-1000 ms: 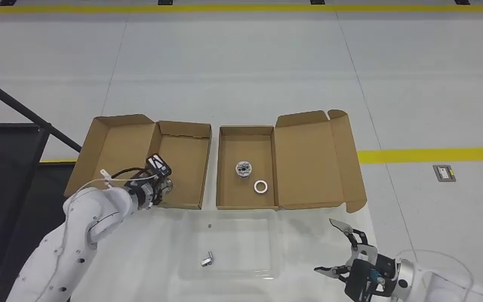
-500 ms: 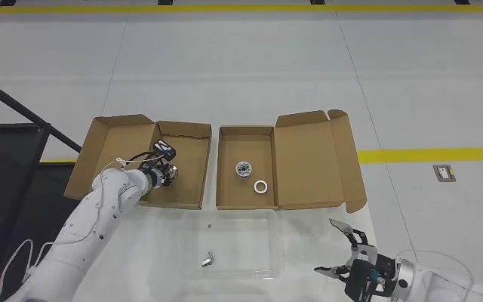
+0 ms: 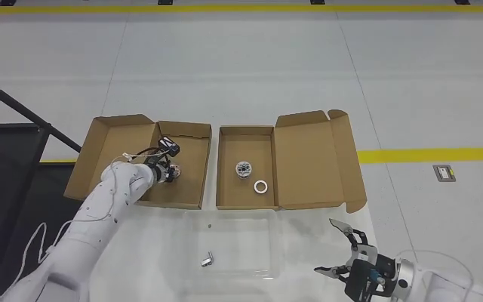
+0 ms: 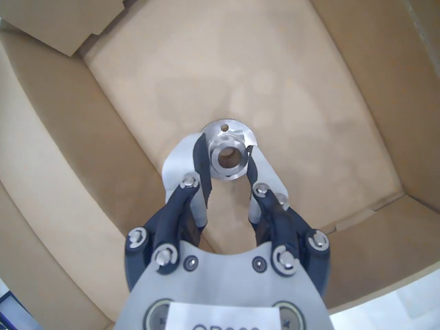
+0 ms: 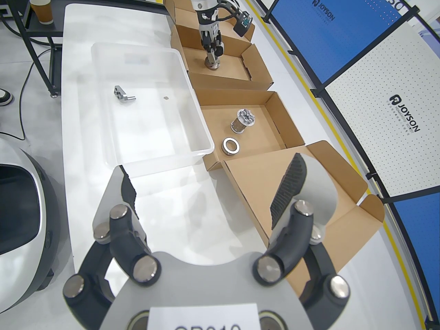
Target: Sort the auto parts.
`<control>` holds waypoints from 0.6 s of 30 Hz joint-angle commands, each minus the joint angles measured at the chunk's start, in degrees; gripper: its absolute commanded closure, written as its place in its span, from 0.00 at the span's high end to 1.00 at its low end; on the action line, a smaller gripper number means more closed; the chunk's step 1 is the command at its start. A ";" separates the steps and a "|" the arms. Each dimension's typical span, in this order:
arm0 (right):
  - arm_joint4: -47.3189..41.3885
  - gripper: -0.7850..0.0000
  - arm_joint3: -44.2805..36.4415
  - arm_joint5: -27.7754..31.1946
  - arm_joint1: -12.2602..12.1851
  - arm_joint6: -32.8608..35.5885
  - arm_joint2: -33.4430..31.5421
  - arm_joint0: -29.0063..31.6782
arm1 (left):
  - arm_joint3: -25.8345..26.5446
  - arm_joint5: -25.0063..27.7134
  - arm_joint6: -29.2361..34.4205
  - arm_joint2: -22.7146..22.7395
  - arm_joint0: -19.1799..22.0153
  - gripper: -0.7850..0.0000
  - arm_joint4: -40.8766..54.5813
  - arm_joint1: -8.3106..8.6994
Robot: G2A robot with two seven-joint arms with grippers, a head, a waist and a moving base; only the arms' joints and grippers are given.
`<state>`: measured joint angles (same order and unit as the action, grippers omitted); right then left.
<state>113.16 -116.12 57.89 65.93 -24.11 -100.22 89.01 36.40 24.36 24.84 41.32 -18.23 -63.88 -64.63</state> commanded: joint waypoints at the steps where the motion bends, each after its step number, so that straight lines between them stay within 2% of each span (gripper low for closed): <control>1: 0.00 1.00 0.00 0.00 0.00 0.00 0.00 0.00 | -0.07 1.12 -0.64 0.76 0.50 0.98 -0.40 0.29; 3: 0.00 1.00 0.00 0.00 0.00 0.00 0.00 0.00 | 0.59 2.50 -0.58 1.59 0.92 0.99 -1.04 0.77; 6: 0.00 1.00 0.00 0.00 0.00 0.00 0.00 0.00 | 2.78 6.08 -0.77 4.01 1.09 0.94 -0.12 1.93; 9: 0.00 1.00 0.00 0.00 0.00 0.00 0.00 0.00 | 7.58 12.62 -0.01 7.32 0.61 0.95 0.93 3.83; 12: 0.00 1.00 0.00 0.00 0.00 0.00 0.00 0.00 | 14.70 19.45 3.08 11.41 -1.31 0.94 1.73 6.29; 18: 0.00 1.00 0.00 0.00 0.00 0.00 0.00 0.00 | 32.89 31.03 14.26 19.74 -9.47 0.90 7.46 10.94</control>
<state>113.16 -116.12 57.89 65.93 -24.11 -100.22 89.01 64.77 53.37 36.22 59.57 -25.65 -57.38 -54.55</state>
